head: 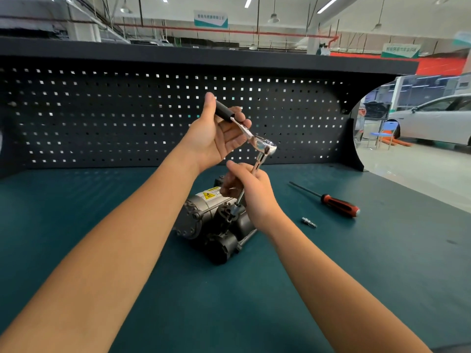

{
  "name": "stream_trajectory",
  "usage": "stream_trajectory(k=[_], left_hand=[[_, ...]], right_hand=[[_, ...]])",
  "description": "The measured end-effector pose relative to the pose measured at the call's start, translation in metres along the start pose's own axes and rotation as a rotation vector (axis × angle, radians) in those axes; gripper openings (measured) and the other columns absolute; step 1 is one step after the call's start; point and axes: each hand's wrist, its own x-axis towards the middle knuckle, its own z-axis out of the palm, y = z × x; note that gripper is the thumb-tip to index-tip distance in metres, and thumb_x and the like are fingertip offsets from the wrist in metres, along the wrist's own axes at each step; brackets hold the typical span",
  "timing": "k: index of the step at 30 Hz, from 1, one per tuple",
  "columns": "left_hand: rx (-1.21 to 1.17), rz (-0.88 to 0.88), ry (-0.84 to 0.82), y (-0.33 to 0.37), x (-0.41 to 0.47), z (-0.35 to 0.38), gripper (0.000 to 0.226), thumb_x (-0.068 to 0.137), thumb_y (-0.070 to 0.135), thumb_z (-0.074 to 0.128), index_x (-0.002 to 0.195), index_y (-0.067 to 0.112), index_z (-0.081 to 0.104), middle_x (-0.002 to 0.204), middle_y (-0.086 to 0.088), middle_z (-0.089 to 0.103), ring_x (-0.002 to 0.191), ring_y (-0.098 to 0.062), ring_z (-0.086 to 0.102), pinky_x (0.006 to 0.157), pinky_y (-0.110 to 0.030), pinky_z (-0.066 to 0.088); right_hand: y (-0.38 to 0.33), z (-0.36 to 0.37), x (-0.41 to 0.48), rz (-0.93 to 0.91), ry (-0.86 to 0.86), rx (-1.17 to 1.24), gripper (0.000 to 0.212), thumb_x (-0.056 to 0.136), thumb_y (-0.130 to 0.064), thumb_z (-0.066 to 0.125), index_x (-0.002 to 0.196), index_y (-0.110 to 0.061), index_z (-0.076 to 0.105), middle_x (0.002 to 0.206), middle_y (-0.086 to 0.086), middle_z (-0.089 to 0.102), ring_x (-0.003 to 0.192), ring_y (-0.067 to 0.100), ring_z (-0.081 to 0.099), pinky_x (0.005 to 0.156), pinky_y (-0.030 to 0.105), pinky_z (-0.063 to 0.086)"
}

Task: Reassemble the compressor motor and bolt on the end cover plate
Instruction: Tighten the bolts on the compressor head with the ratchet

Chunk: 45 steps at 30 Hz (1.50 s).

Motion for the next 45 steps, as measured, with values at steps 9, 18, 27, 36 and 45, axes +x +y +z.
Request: stream_trajectory(k=[9,18,27,36,45], left_hand=[[0.0,-0.18,-0.052,-0.005,0.015,0.023,0.06,0.1,0.052,0.018,0.093,0.006,0.056,0.043,0.009,0.047,0.042,-0.008,0.053,0.046,-0.017,0.047],[-0.239,0.057,0.0,-0.003,-0.015,0.008,0.05,0.097,0.052,0.029,0.076,0.014,0.054,0.047,0.008,0.051,0.045,-0.008,0.054,0.058,-0.023,0.05],[0.782,0.651,-0.026,0.003,-0.131,0.014,0.011,0.079,0.023,0.051,0.089,0.019,0.056,0.099,0.005,0.072,0.104,-0.007,0.064,0.083,-0.018,0.048],[0.555,0.457,0.101,0.005,-0.134,0.008,0.02,0.07,0.036,0.054,0.083,0.023,0.063,0.097,0.001,0.073,0.102,-0.019,0.066,0.078,-0.031,0.054],[0.371,0.448,0.065,0.009,-0.118,-0.001,0.017,0.073,0.015,0.043,0.078,0.008,0.057,0.092,-0.014,0.073,0.095,-0.025,0.068,0.069,-0.028,0.056]], right_hand=[[0.003,0.01,0.0,0.101,-0.076,0.193,0.06,0.094,-0.02,0.047,0.037,-0.02,0.028,0.036,-0.006,0.022,0.03,0.007,0.019,0.034,0.014,0.015],[0.007,0.019,-0.005,0.004,-0.041,0.043,0.066,0.098,-0.024,0.044,0.034,-0.026,0.026,0.037,-0.01,0.022,0.035,0.008,0.018,0.038,0.016,0.018],[0.001,0.02,0.0,0.08,0.11,0.074,0.057,0.095,-0.019,0.046,0.04,-0.021,0.031,0.035,-0.009,0.026,0.031,0.007,0.023,0.034,0.013,0.022],[0.011,0.012,-0.008,0.056,0.034,-0.051,0.056,0.095,-0.033,0.047,0.042,-0.019,0.038,0.042,-0.003,0.035,0.039,0.013,0.033,0.043,0.021,0.031],[0.057,-0.029,-0.027,-0.111,-0.146,-0.881,0.066,0.075,-0.045,0.072,0.133,-0.021,0.049,0.137,-0.01,0.046,0.129,0.006,0.037,0.112,0.034,0.024]])
